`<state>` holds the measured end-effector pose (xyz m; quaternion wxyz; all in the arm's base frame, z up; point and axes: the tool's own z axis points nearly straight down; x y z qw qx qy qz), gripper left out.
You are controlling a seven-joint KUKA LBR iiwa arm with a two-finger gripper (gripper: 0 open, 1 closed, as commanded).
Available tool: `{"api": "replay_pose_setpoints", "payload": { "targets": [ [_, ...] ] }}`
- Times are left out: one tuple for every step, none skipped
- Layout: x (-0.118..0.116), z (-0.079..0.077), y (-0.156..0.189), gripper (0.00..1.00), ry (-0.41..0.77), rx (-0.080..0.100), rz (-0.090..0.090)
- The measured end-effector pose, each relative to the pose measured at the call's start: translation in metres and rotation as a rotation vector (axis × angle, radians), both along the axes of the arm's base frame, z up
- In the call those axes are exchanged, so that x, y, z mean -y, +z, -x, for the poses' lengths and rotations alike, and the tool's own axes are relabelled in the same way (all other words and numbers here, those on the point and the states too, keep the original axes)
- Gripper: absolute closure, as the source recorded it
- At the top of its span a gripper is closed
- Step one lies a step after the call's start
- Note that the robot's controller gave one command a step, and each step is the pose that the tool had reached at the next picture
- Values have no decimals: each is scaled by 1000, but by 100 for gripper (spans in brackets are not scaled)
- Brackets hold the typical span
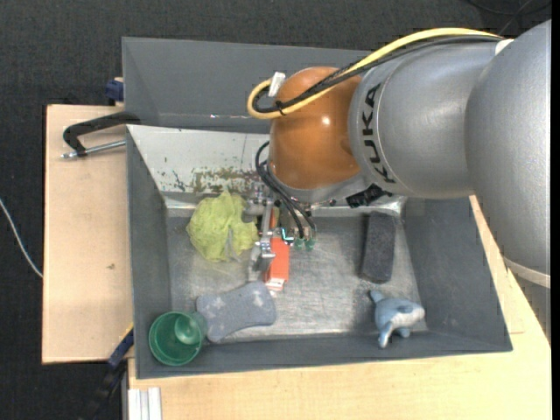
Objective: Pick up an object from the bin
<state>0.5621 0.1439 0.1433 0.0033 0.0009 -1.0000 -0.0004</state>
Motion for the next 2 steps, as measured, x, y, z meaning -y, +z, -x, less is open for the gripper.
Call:
{"api": "replay_pose_setpoints", "payload": {
  "targets": [
    [0, -2, 4, 0, -2, 8, -1],
    [55, -2, -34, 0, 6, 10, -7]
  ]
}}
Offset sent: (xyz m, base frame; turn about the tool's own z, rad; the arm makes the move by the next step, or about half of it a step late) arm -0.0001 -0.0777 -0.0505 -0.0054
